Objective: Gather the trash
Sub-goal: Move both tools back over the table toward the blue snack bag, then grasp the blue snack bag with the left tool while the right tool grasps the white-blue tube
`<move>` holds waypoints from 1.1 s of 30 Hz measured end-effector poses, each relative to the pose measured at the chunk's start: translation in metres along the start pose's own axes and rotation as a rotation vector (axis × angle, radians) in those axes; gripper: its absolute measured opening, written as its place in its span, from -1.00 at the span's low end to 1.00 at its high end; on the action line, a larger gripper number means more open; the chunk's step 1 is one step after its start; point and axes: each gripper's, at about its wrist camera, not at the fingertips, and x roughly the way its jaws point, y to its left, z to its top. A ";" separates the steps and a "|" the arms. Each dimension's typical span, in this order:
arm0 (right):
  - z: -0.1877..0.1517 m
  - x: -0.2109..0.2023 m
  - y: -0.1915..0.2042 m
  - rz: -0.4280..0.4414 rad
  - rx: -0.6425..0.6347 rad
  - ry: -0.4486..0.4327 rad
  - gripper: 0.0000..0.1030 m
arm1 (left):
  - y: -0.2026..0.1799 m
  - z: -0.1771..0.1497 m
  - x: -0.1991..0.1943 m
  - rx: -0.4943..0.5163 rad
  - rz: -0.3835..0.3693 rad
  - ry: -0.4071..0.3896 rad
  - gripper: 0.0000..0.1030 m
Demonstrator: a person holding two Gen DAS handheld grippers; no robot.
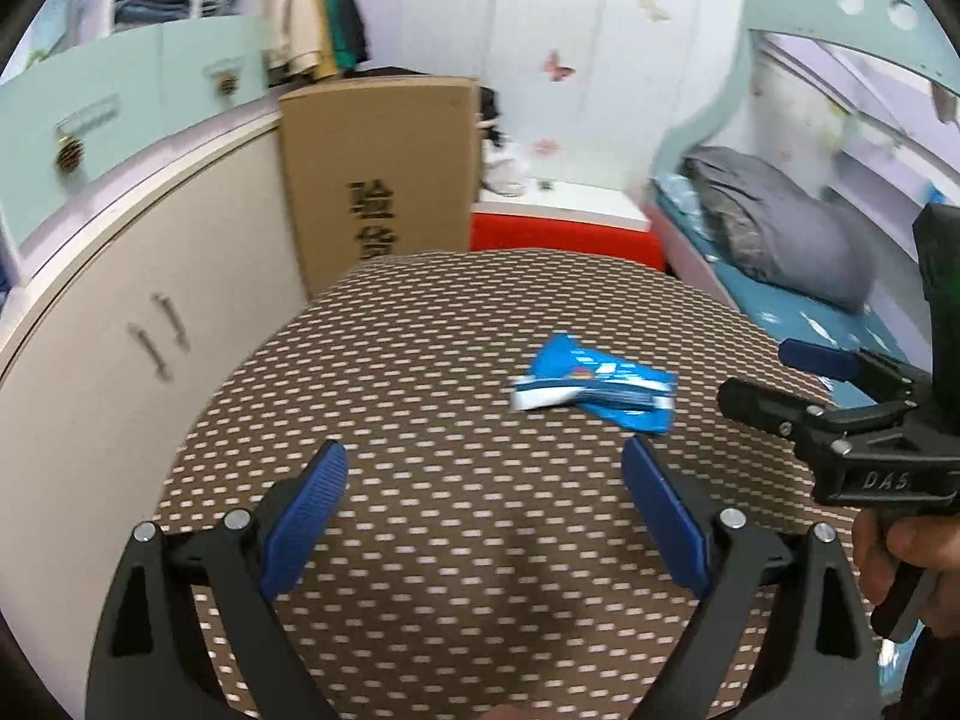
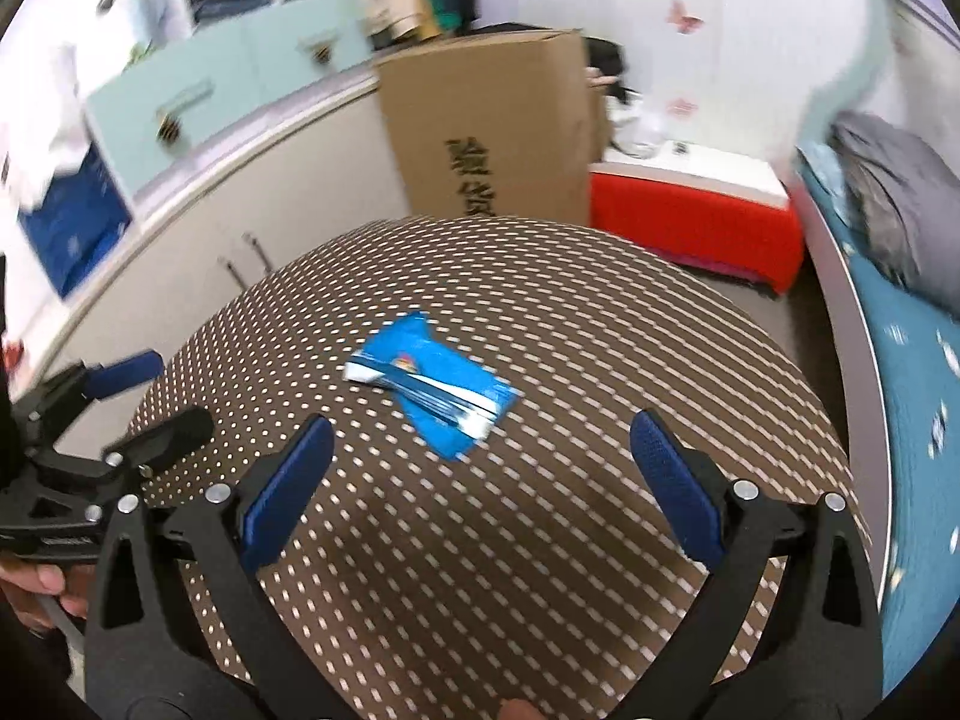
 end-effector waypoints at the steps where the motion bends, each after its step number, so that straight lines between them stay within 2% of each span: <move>1: 0.003 0.007 0.008 0.004 -0.033 0.004 0.88 | 0.006 0.000 0.001 -0.007 0.013 -0.001 0.76; 3: 0.006 0.019 0.023 0.015 -0.103 0.013 0.86 | 0.018 0.000 0.002 -0.026 0.031 0.001 0.76; 7: 0.004 0.040 0.041 0.052 -0.212 0.056 0.41 | 0.036 -0.001 0.007 -0.056 0.049 0.011 0.76; 12: 0.002 0.074 0.050 0.035 -0.312 0.128 -0.07 | 0.041 -0.009 0.008 -0.071 0.049 0.017 0.76; 15: 0.002 0.084 0.048 0.014 -0.324 0.137 -0.36 | 0.035 -0.009 0.010 -0.059 0.047 0.021 0.76; 18: 0.003 0.082 0.045 0.037 -0.290 0.144 -0.72 | 0.031 -0.007 0.015 -0.046 0.037 0.026 0.76; 20: 0.001 0.073 0.038 0.074 -0.243 0.144 -0.77 | 0.027 -0.004 0.019 -0.031 0.026 0.025 0.76; 27: -0.012 0.039 0.002 0.099 -0.064 0.102 -0.77 | 0.003 0.010 0.046 0.039 -0.043 0.056 0.76; 33: -0.028 0.014 -0.029 0.015 0.051 0.070 -0.78 | -0.038 0.018 0.078 0.076 -0.075 0.100 0.76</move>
